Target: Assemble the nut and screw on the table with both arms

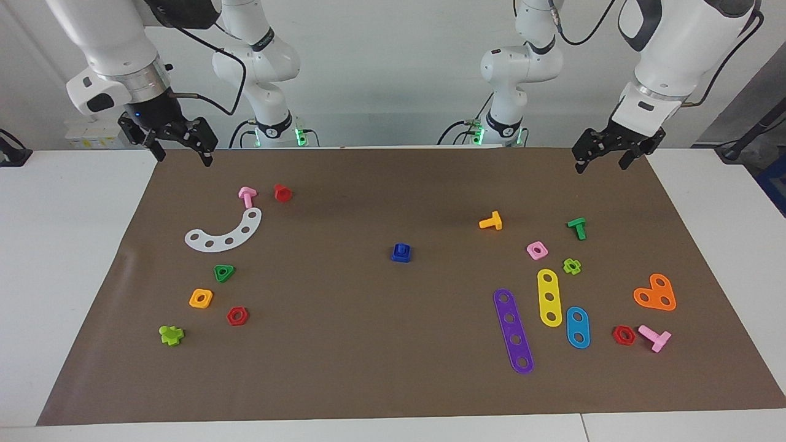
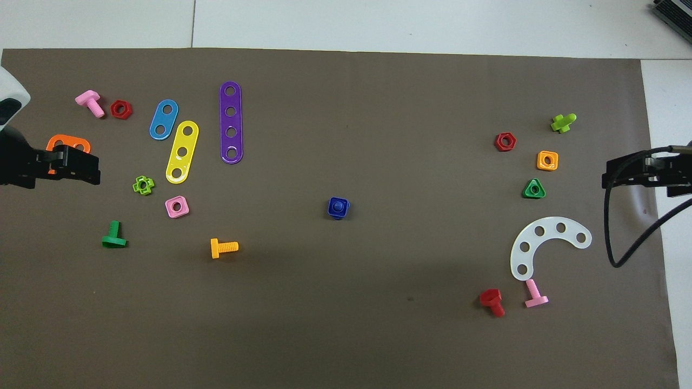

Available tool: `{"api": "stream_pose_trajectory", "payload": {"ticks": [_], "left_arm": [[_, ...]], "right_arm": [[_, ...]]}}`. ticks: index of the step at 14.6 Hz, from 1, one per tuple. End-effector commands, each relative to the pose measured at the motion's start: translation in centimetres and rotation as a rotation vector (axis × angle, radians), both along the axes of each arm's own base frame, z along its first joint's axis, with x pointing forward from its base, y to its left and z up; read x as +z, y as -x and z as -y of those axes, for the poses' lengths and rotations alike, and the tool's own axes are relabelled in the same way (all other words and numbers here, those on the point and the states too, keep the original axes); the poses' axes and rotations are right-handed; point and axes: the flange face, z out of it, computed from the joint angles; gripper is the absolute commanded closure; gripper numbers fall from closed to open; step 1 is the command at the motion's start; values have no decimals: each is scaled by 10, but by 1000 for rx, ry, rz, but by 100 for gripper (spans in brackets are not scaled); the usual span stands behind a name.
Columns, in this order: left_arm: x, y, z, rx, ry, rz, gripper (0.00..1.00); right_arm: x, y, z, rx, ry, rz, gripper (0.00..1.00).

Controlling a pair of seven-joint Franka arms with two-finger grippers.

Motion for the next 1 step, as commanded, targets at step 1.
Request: {"api": "stream_pose_trajectory", "payload": {"ticks": [1], "left_arm": [[1,8,-4,-3,-18,8,0]], "right_arm": [[2,6,-1,15,-3,0,0]]}}
